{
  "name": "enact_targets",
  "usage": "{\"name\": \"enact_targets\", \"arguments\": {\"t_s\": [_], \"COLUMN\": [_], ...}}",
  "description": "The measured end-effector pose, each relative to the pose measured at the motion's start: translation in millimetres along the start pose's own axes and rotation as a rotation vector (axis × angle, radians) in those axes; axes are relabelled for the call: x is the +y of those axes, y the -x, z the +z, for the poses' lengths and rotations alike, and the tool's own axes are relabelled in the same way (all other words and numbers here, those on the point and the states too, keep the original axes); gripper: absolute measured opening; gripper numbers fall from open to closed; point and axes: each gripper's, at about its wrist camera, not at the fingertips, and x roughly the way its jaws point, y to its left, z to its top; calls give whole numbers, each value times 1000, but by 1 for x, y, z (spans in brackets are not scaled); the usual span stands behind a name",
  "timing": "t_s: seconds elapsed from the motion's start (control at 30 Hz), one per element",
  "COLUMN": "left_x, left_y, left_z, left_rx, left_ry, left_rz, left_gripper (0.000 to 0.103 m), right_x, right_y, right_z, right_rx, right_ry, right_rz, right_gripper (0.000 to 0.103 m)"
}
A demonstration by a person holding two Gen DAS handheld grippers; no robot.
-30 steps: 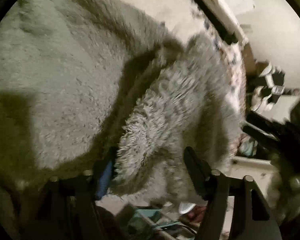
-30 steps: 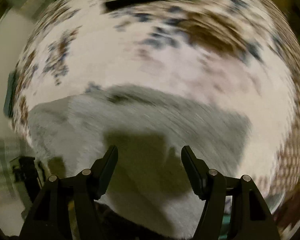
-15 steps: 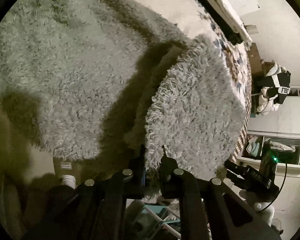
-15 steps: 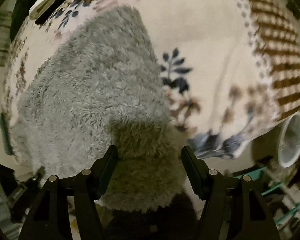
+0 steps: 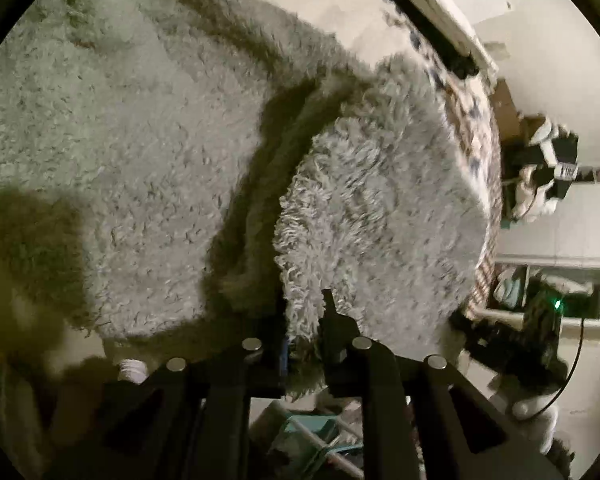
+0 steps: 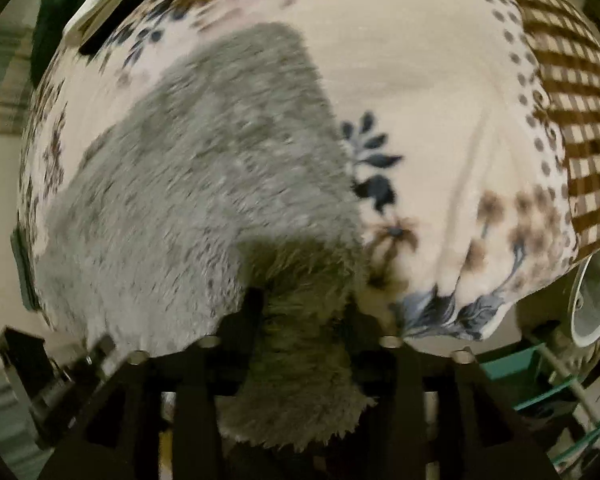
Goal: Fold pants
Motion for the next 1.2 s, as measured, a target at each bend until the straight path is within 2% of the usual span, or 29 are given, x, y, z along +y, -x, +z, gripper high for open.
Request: {"name": "enact_targets", "arguments": {"t_s": [0.03, 0.07, 0.13, 0.3, 0.4, 0.47, 0.53, 0.6, 0.63, 0.67, 0.7, 0.73, 0.77, 0.93, 1.0, 1.1, 1.13, 1.2], "left_x": [0, 0, 7, 39, 62, 95, 128, 157, 170, 182, 192, 196, 199, 157, 149, 173, 184, 204], "left_y": [4, 11, 22, 62, 91, 105, 107, 103, 98, 92, 87, 86, 87, 121, 125, 106, 99, 93], "left_z": [1, 2, 4, 3, 9, 18, 30, 42, 48, 54, 58, 60, 63, 70, 76, 92, 95, 92], "left_rx": [-16, -39, -75, -198, -314, -386, -425, -430, -415, -407, -410, -415, -424, -529, -545, -502, -480, -440], "left_ry": [2, 6, 49, 160, 199, 274, 356, 398, 413, 432, 445, 449, 442, 233, 191, 254, 290, 355], "left_rz": [14, 39, 47, -3, 43, 84, 110, 122, 124, 98, 58, 39, 14, -33, -40, -14, -23, -91], "left_gripper": [36, 63, 88, 88, 88, 88, 88, 88, 86, 86, 81, 43, 12, 11, 11, 12, 13, 17], "right_x": [4, 13, 23, 47, 75, 95, 110, 126, 132, 135, 143, 149, 146, 143, 145, 145, 146, 147], "right_y": [2, 3, 6, 8, 8, 8, 8, 5, 3, 1, -4, -8, -10, -27, -33, -36, -37, -37], "right_z": [-2, -3, -5, 4, 16, 23, 26, 28, 28, 28, 29, 31, 29, 30, 30, 30, 30, 30], "right_rx": [-1, -7, -20, -40, -69, -89, -97, -101, -101, -99, -95, -94, -93, -89, -85, -79, -78, -71], "right_ry": [13, 24, 41, 46, 80, 95, 110, 130, 136, 140, 143, 141, 139, 114, 110, 108, 108, 111], "right_rz": [-4, -14, -38, -63, -84, -82, -86, -93, -96, -97, -103, -110, -114, -145, -153, -156, -156, -159], "right_gripper": [59, 62, 66, 73, 74, 74, 74, 74, 74, 74, 74, 74, 74, 74, 74, 74, 74, 74]}}
